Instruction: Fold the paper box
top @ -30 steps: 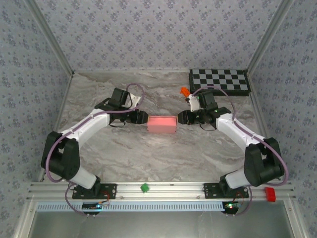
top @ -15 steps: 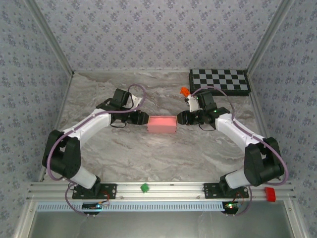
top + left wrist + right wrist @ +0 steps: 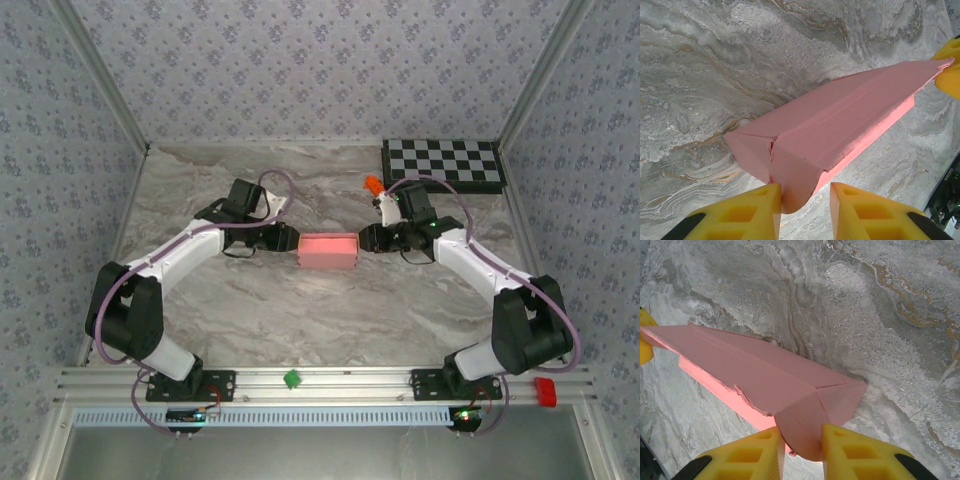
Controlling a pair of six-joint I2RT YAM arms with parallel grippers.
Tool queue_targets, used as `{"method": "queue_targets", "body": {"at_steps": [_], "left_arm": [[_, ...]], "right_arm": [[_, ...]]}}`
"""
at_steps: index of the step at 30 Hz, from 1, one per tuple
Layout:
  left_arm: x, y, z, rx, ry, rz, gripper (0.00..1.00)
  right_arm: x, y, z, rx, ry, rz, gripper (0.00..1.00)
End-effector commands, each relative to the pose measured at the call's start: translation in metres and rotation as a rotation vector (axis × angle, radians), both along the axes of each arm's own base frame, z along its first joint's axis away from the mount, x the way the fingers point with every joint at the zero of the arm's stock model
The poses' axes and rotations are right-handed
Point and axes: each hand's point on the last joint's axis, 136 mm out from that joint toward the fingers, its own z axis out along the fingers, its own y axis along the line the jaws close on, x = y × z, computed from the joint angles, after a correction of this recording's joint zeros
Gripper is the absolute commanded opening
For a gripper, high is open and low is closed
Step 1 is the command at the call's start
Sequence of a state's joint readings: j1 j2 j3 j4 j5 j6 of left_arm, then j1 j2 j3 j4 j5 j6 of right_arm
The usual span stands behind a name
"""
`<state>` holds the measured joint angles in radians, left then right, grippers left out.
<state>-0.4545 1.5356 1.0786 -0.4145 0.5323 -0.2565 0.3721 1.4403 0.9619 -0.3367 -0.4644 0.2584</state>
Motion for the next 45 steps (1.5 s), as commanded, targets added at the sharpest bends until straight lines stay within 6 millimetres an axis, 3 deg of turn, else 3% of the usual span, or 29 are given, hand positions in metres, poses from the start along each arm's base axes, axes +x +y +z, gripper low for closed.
{"method": "queue_targets", "body": {"at_steps": [1,16,22,35,45], "left_arm": [[0.001,-0.009,0.007,-0.031,-0.003,-0.022,0.29],[0.003,-0.011,0.009,-0.04,-0.006,-0.022,0.22],[0.003,-0.01,0.007,-0.032,-0.004,-0.017,0.29],[0.002,-0.006,0.009,-0.012,-0.016,-0.007,0.31],[-0.002,-0.002,0.009,0.006,-0.018,-0.009,0.33]], "right_arm": [[-0.003,0.005,-0.001,0.012,0.031,0.007,0.25],[-0.002,0.011,0.003,0.031,0.035,0.015,0.24],[-0.001,0.007,0.0,0.009,0.033,0.0,0.26],[-0.002,-0.007,-0.009,-0.065,0.048,-0.037,0.26],[-0.004,-0.006,-0.004,-0.058,0.04,-0.027,0.25]]}}
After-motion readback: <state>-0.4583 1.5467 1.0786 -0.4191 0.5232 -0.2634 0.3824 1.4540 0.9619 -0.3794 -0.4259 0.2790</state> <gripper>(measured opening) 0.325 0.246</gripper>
